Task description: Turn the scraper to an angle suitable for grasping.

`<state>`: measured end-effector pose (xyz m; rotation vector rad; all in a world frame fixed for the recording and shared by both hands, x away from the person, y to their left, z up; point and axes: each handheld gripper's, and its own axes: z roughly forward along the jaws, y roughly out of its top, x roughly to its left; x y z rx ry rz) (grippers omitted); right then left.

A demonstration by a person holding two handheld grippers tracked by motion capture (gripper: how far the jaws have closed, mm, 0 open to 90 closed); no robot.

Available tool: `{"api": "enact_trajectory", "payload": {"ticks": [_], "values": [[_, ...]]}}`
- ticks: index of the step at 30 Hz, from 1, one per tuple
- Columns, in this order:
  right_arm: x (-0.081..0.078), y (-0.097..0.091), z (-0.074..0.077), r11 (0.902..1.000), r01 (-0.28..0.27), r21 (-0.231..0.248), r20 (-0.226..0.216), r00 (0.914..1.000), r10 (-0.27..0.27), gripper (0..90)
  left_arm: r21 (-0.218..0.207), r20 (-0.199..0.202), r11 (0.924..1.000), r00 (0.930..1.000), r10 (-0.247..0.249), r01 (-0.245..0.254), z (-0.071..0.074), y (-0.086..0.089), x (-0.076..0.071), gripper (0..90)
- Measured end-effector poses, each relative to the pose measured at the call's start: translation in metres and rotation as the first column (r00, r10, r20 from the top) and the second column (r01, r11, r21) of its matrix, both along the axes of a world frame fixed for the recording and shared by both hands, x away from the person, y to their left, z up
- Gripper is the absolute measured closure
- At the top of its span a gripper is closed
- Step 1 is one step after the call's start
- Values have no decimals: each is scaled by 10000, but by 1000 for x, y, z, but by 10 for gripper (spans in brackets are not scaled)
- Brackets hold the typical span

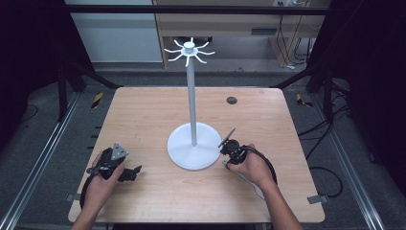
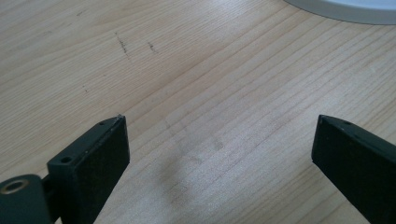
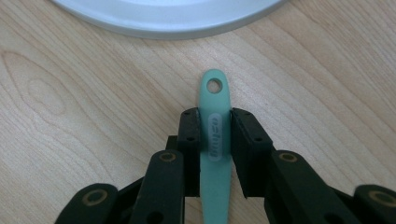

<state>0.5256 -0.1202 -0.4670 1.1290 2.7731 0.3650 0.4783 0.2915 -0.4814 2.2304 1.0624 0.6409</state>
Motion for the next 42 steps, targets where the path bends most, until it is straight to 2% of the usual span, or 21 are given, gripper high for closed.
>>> {"api": "enact_trajectory", "payload": {"ticks": [3, 5, 7, 9, 11, 14, 16, 21, 25, 26, 28, 30, 37, 42], "values": [[-1, -3, 3, 9997, 168, 197, 107, 9998, -170, 745, -8, 0, 10000, 10000, 20, -20, 0, 0, 0, 39], [-4, -12, 12, 9973, 306, 675, 368, 9988, -332, 745, -12, 6, 10000, 10000, 24, -24, 0, 1, 0, 39], [-5, -14, 16, 9956, 410, 839, 446, 9980, -449, 745, -6, 5, 10000, 10000, 19, -19, 0, 0, 0, 39], [-9, -25, 31, 9905, 480, 1289, 873, 9944, -595, 746, 17, -7, 10000, 10000, -3, 3, 0, 0, 0, 39], [-10, -26, 35, 9883, 582, 1412, 903, 9934, -714, 746, 26, 0, 10000, 10000, 5, -5, 0, 0, 0, 39], [-16, -38, 54, 9774, 725, 1986, 1445, 9842, -1023, 747, 19, 6, 10000, 10000, 4, -4, 0, 0, 0, 39], [-16, -40, 57, 9764, 691, 2045, 1557, 9825, -1021, 747, 29, -11, 10000, 10000, 12, -12, 0, 0, 0, 39], [-20, -49, 75, 9617, 912, 2584, 2026, 9683, -1463, 748, 21, -13, 10000, 10000, 17, -17, 0, 0, 0, 39], [-21, -54, 89, 9563, 921, 2776, 2443, 9559, -1630, 749, 9, -7, 10000, 10000, 7, -7, -1, 0, 0, 39], [-21, -57, 95, 9528, 874, 2908, 2650, 9495, -1680, 749, 10, -8, 10000, 10000, 10, -10, -1, 0, 0, 39], [-22, -58, 97, 9504, 889, 2980, 2711, 9468, -1736, 749, 4, -2, 10000, 10000, 16, -16, -1, 0, 0, 39], [-23, -60, 105, 9462, 837, 3126, 2988, 9369, -1816, 749, 18, -12, 10000, 10000, 20, -20, -1, 0, 0, 39], [-26, -64, 124, 9335, 749, 3507, 3512, 9135, -2053, 749, 20, -4, 10000, 10000, 10, -10, -1, 0, 0, 39], [-27, -64, 132, 9254, 718, 3722, 3708, 9025, -2191, 749, 11, -8, 10000, 10000, 13, -13, -1, 0, 0, 39]]}}
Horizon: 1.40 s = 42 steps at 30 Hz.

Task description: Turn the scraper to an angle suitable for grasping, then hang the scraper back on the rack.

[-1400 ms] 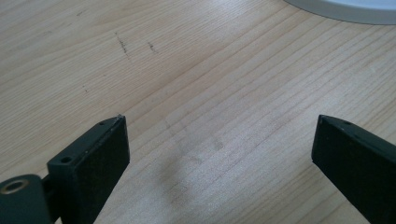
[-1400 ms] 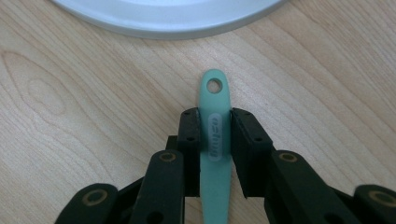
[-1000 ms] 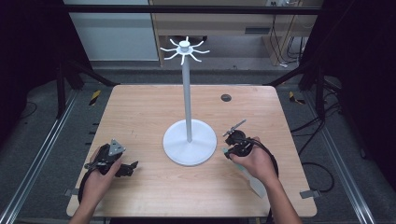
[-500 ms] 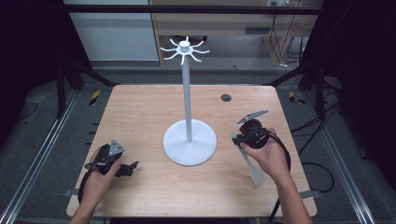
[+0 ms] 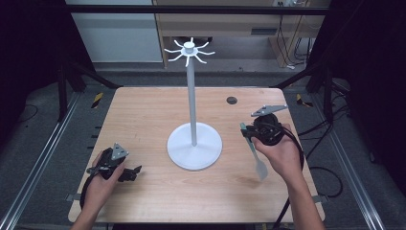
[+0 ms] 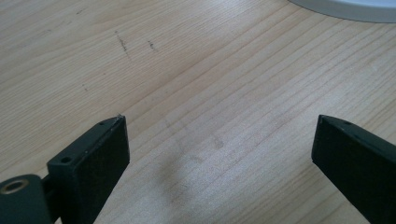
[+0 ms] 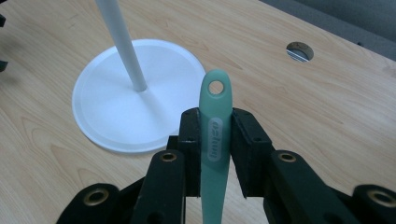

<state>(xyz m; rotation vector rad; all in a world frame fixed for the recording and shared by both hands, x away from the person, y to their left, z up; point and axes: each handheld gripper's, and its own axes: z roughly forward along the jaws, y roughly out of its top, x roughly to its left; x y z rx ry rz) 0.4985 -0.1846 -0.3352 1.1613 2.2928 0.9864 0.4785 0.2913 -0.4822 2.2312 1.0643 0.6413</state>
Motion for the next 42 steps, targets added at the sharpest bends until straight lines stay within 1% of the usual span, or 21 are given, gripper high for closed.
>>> {"api": "enact_trajectory", "payload": {"ticks": [5, 6, 10, 11, 13, 14, 15, 19, 23, 29, 34, 35, 42], "values": [[-1, -1, 4, 9999, 19, 115, 274, 9996, -22, 748, 2, -1, 10000, 10000, 4, -4, 0, 0, 0, 39], [-1, -1, 6, 9998, 43, 184, 284, 9996, -49, 748, 2, 0, 10000, 10000, 5, -5, 0, 0, 0, 39], [-3, -2, 14, 9990, 78, 437, 586, 9982, -104, 748, 11, -4, 10000, 10000, 11, -11, 0, 0, 0, 39], [-4, -2, 17, 9982, 128, 592, 634, 9979, -166, 748, 7, 7, 10000, 10000, 9, -9, 0, 0, 0, 39], [-5, -2, 22, 9973, 113, 720, 864, 9961, -176, 748, 12, 13, 10000, 10000, -2, 2, 0, 0, 0, 39], [-6, -1, 27, 9957, 110, 918, 1026, 9945, -205, 748, 6, -1, 10000, 10000, -4, 4, 0, 0, 0, 39], [-6, -1, 27, 9957, 110, 918, 1026, 9945, -205, 748, 8, -9, 10000, 10000, -2, 2, 0, 0, 0, 39], [-7, 1, 35, 9928, 59, 1195, 1376, 9902, -224, 748, 1, 1, 10000, 10000, 11, -11, 0, 0, 0, 39], [-9, 5, 43, 9899, -20, 1419, 1629, 9864, -213, 748, 0, 12, 10000, 10000, 19, -19, 0, 0, 0, 39], [-11, 11, 55, 9835, -173, 1801, 2113, 9772, -214, 748, 1, 2, 10000, 10000, 14, -14, 0, 0, 0, 39], [-13, 15, 63, 9796, -139, 2007, 2345, 9715, -343, 747, 1, 7, 10000, 10000, 22, -22, 0, 0, 0, 38], [-12, 15, 64, 9801, -216, 1974, 2369, 9712, -263, 747, -1, 10, 10000, 10000, 18, -18, 0, 0, 0, 38], [-12, 21, 69, 9791, -278, 2013, 2449, 9693, -228, 747, -8, 14, 10000, 10000, 32, -32, 0, 1, 0, 38]]}}
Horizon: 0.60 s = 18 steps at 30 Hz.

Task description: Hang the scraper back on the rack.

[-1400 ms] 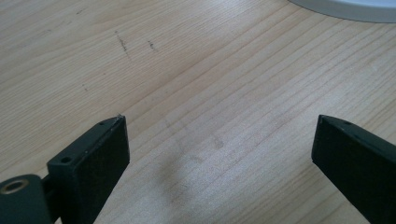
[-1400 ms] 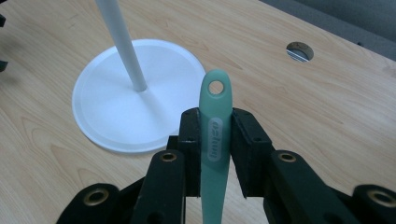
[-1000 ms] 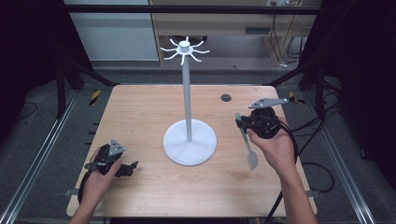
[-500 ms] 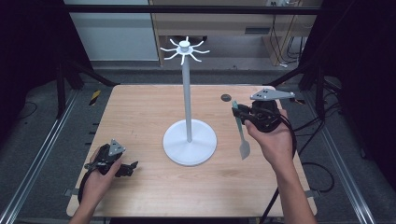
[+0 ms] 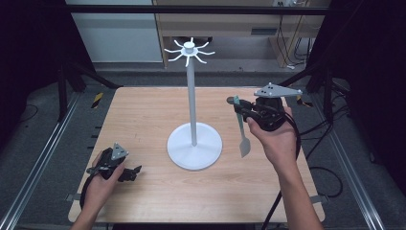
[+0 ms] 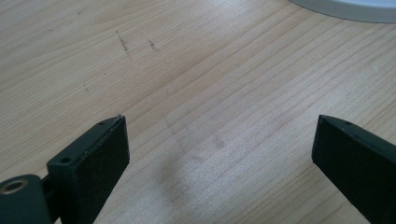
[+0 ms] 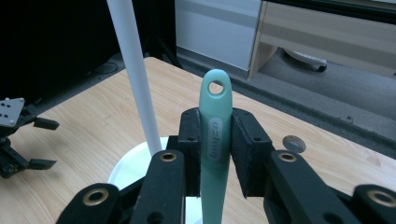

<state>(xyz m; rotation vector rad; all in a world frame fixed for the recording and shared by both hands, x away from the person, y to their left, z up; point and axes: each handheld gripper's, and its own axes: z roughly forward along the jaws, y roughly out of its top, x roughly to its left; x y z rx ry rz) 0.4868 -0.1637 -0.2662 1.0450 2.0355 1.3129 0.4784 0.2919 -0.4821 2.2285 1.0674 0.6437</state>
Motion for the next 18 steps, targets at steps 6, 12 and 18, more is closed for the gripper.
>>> {"api": "enact_trajectory", "payload": {"ticks": [6, 12, 18], "values": [[0, 4, 6, 9997, -27, 241, 155, 9999, 24, 747, 13, -8, 10000, 10000, -19, 19, 0, 0, 0, 38], [-1, 8, 16, 9994, -89, 323, 312, 9995, 79, 747, 10, -2, 10000, 10000, -3, 3, 0, 0, 0, 38], [-2, 14, 23, 9995, -138, 272, 489, 9987, 125, 747, 7, -1, 10000, 10000, -11, 11, 0, 0, 0, 38]]}}
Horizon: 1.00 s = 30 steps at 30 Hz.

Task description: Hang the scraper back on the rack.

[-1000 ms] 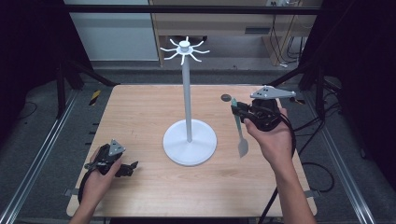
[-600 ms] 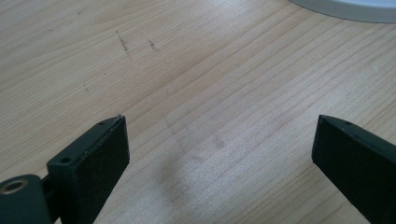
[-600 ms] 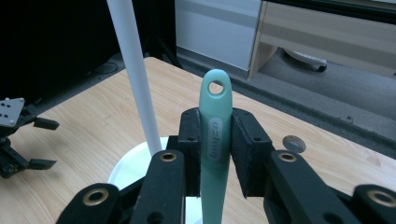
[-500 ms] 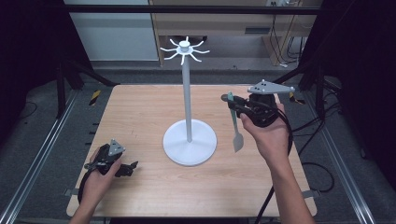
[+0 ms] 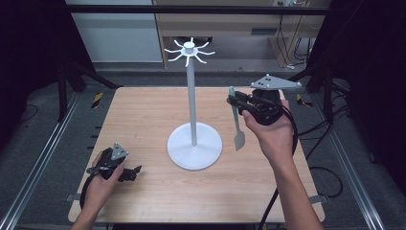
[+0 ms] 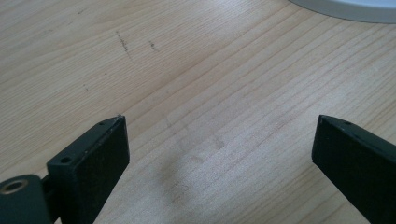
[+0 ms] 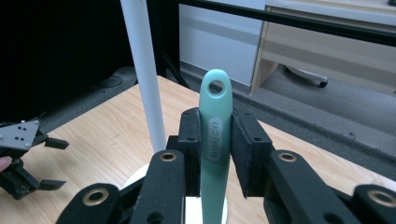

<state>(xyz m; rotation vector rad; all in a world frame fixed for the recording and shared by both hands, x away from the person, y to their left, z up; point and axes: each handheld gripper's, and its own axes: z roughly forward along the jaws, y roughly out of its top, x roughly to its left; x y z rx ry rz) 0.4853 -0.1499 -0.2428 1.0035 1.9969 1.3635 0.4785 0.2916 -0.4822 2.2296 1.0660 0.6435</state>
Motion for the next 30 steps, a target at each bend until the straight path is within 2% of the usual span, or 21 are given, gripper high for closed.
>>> {"api": "enact_trajectory", "payload": {"ticks": [10, 18, 30], "values": [[0, 9, 12, 9999, -35, 146, 281, 9996, 30, 747, -9, 7, 10000, 10000, 11, -11, 0, 0, 0, 38], [1, 16, 16, 9997, 99, 212, 466, 9989, -109, 747, 1, 4, 10000, 10000, 11, -11, 0, 0, 0, 38], [0, 24, 30, 9990, -69, 431, 780, 9969, 35, 746, -47, 20, 10000, 10000, 37, -36, 0, 0, 0, 38]]}}
